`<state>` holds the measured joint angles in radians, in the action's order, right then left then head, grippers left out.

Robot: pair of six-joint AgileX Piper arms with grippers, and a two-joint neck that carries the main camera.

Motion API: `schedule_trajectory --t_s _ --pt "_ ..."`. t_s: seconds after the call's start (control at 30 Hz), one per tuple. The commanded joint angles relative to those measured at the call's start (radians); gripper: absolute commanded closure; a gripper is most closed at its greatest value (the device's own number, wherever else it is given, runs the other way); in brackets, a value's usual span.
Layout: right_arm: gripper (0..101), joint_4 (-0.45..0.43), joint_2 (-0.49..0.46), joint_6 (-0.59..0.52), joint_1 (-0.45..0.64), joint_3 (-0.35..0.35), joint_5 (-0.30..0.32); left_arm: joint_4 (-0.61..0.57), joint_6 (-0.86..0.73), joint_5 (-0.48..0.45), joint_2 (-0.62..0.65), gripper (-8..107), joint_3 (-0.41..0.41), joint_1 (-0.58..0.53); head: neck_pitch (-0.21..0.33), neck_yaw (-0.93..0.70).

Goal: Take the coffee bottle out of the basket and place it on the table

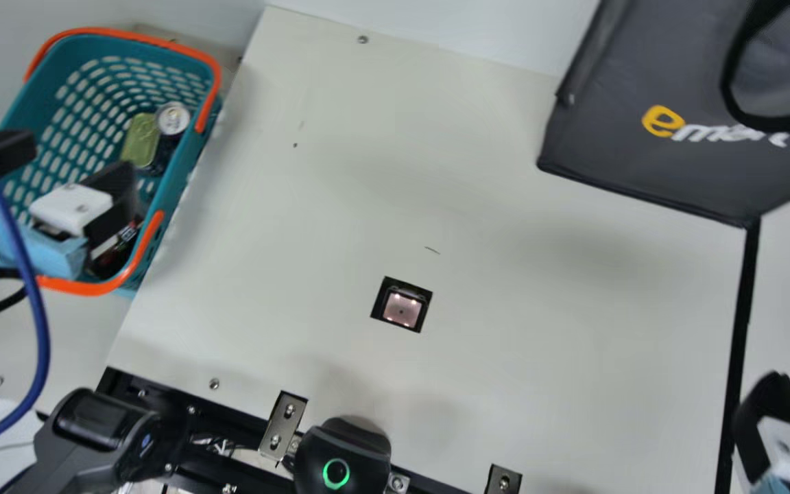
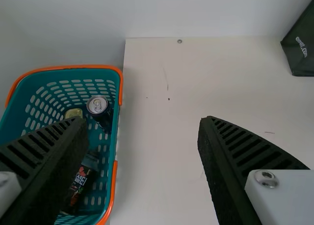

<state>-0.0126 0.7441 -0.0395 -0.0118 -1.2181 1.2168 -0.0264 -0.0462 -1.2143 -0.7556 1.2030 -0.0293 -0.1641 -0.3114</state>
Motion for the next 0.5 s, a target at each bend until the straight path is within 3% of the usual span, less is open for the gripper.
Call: schedule_trajectory --t_s 0.0,0.47 --pt "10 0.000 0.000 0.000 0.000 0.000 0.000 0.000 0.000 0.000 0.000 9 0.000 0.000 0.026 -0.010" --pt "10 0.000 0.000 0.000 0.000 0.000 0.000 0.000 0.000 0.000 0.000 9 0.000 0.000 0.026 -0.010"
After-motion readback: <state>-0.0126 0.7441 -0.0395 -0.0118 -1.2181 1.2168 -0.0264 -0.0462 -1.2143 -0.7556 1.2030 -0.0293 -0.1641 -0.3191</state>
